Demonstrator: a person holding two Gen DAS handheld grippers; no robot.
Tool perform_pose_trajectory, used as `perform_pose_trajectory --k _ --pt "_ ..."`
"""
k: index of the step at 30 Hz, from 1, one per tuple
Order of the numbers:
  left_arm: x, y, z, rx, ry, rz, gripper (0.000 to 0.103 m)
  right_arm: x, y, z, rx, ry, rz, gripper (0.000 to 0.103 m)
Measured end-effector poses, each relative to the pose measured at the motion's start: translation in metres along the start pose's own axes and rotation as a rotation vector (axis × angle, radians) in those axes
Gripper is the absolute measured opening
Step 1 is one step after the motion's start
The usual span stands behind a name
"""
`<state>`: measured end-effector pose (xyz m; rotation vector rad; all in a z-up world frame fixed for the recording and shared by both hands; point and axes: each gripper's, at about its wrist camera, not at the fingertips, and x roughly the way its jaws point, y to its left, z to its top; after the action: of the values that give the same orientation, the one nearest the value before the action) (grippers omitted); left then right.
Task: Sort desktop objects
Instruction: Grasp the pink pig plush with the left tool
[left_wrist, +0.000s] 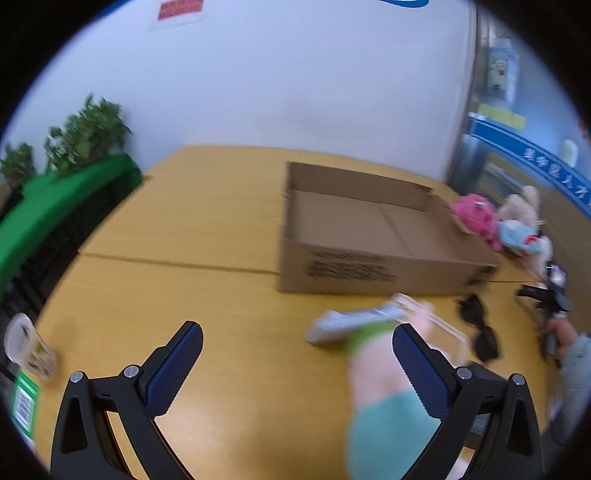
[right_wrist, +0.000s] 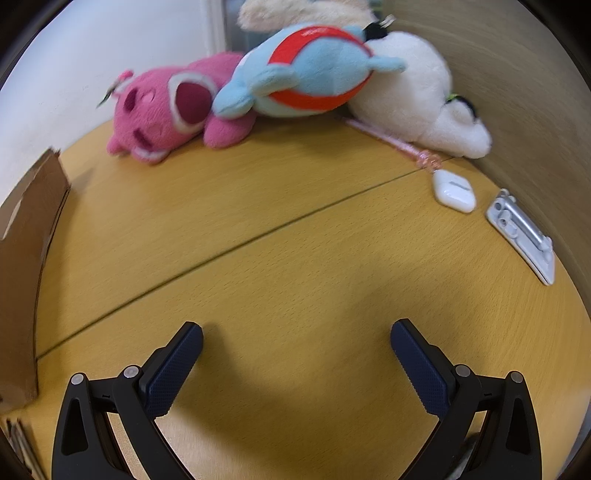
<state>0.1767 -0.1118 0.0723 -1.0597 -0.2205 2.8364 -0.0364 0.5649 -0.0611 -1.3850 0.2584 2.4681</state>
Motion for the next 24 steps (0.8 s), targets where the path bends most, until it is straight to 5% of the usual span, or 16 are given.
perform_pose_trajectory --k 3,6,15,20,24 --pt "-0.004 -0.021 -0.012 0.015 0.035 -0.075 0.103 -0.012 -0.002 -0.008 -0.009 0.044 0.075 0.103" --pt "0.007 -0.051 -0.027 0.088 0.108 -0.099 0.103 -0.055 0.007 -0.028 -0.047 -0.034 0.174 0.103" --pt "0.026 -0.065 -0.072 0.085 0.206 -0.178 0.1 -0.227 0.126 -0.125 -0.408 -0.185 0.55 0.103" --pt "0.027 -0.06 -0.083 0.083 0.215 -0.148 0.086 -0.258 0.216 -0.187 -0.577 -0.11 0.676 0.103" --pt "0.026 -0.052 -0.086 0.045 0.212 -0.167 0.086 -0.255 0.273 -0.229 -0.653 -0.016 0.703 0.103"
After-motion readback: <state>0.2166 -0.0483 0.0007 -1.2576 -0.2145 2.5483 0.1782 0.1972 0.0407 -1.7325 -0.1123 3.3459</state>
